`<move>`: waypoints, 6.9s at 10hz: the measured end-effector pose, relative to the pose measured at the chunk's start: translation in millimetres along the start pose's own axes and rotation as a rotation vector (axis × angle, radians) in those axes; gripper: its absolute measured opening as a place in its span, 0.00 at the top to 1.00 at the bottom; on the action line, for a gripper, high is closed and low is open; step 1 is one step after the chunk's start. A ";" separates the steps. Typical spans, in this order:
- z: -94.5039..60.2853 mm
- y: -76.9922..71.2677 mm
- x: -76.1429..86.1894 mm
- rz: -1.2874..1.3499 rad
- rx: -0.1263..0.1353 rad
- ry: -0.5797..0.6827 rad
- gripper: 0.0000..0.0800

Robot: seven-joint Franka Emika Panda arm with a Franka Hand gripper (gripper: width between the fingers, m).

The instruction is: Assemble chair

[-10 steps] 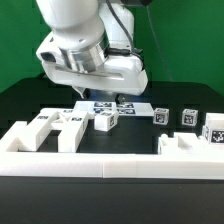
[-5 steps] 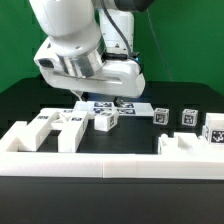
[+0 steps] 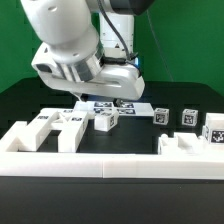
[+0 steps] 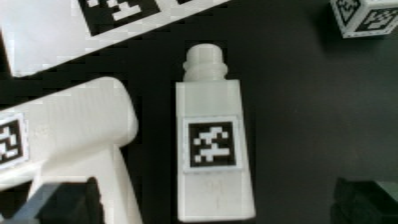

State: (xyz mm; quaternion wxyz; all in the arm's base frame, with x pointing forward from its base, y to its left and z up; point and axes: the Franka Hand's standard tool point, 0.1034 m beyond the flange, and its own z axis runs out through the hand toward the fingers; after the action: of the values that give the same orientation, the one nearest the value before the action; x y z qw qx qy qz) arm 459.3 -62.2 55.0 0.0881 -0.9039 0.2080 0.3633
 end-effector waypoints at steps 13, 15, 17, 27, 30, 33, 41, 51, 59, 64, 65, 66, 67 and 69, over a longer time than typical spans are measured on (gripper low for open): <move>23.0 -11.7 20.3 -0.005 -0.026 -0.041 0.19; 23.3 -11.6 20.1 -0.005 -0.026 -0.042 0.19; 23.5 -11.4 19.9 -0.005 -0.026 -0.043 0.19; 24.3 -16.5 19.2 -0.012 -0.032 -0.036 0.19; 24.3 -15.0 19.3 -0.010 -0.030 -0.037 0.19; 29.5 -13.2 21.6 -0.007 -0.033 -0.039 0.45; 5.3 -11.3 16.7 -0.016 -0.016 -0.033 0.64; -95.5 -48.7 -0.3 -0.027 0.033 0.159 0.64; -135.3 -82.6 2.8 -0.087 0.058 0.483 0.64; -157.8 -110.3 9.9 -0.130 0.071 0.672 0.64; -161.7 -113.2 13.7 -0.133 0.076 0.727 0.64; -163.6 -116.5 16.2 -0.136 0.080 0.775 0.64; -166.1 -128.4 18.8 -0.151 0.082 0.823 0.64; -167.0 -141.8 21.1 -0.176 0.076 0.847 0.64</move>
Offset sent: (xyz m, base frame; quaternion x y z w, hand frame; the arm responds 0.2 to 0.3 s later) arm 0.0000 0.0000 0.0000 0.0000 -0.1197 0.0000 0.9928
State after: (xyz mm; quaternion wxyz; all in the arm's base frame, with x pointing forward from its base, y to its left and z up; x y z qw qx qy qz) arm 638.9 6.7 161.8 0.0588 -0.9836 0.1612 -0.0565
